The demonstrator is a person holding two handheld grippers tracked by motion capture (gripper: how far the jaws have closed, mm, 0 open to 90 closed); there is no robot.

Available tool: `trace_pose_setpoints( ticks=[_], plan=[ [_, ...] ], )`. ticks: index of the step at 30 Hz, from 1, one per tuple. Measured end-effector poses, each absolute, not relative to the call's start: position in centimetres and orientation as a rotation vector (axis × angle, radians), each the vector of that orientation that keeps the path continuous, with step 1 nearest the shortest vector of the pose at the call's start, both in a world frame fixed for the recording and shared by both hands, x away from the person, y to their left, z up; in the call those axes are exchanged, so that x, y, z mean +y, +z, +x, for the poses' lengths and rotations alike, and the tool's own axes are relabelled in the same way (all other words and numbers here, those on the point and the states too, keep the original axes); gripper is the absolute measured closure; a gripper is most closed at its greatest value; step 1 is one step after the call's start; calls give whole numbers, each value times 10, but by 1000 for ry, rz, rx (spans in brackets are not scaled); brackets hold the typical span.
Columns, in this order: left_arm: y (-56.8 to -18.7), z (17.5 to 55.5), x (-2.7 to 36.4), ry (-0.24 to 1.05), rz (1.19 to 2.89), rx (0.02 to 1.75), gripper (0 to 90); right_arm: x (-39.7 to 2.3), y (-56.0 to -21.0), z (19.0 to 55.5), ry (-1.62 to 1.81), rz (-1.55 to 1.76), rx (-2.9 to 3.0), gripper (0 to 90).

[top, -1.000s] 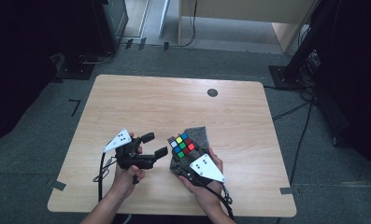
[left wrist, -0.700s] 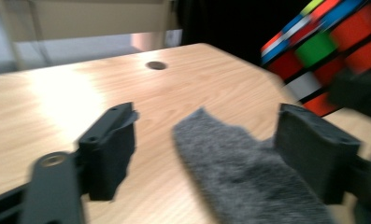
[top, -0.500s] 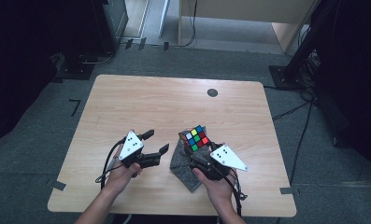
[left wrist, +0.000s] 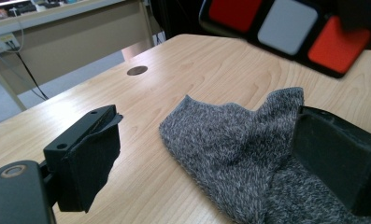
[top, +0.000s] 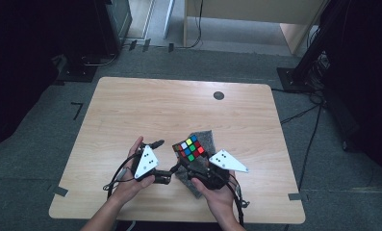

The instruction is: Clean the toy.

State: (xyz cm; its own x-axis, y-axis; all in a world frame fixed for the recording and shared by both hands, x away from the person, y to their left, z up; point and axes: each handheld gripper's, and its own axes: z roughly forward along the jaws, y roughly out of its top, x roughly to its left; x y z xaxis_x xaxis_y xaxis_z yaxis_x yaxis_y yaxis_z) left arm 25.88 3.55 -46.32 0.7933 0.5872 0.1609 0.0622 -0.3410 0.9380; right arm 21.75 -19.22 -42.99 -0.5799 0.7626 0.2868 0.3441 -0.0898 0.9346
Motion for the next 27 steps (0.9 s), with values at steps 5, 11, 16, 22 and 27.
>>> trace_pose_setpoints(
  ticks=[5, 11, 16, 22, 27],
  plan=[
    [-463, 256, 35, 621, 1842, 491, 86, -187, -430, 216, 1735, 1239, 1890, 339],
    [-462, 247, 29, 620, 1838, 406, 88, -186, -433, 218, 1753, 1315, 1906, 339],
    [-462, 242, 23, 618, 1846, 367, 98, -185, -436, 220, 1740, 1353, 1915, 338],
    [-460, 238, 26, 647, 1817, 325, 288, -181, -438, 221, 1745, 1356, 1963, 323],
    [-463, 240, 26, 633, 1850, 340, 334, -187, -436, 225, 1817, 1384, 1938, 244]
  ],
)
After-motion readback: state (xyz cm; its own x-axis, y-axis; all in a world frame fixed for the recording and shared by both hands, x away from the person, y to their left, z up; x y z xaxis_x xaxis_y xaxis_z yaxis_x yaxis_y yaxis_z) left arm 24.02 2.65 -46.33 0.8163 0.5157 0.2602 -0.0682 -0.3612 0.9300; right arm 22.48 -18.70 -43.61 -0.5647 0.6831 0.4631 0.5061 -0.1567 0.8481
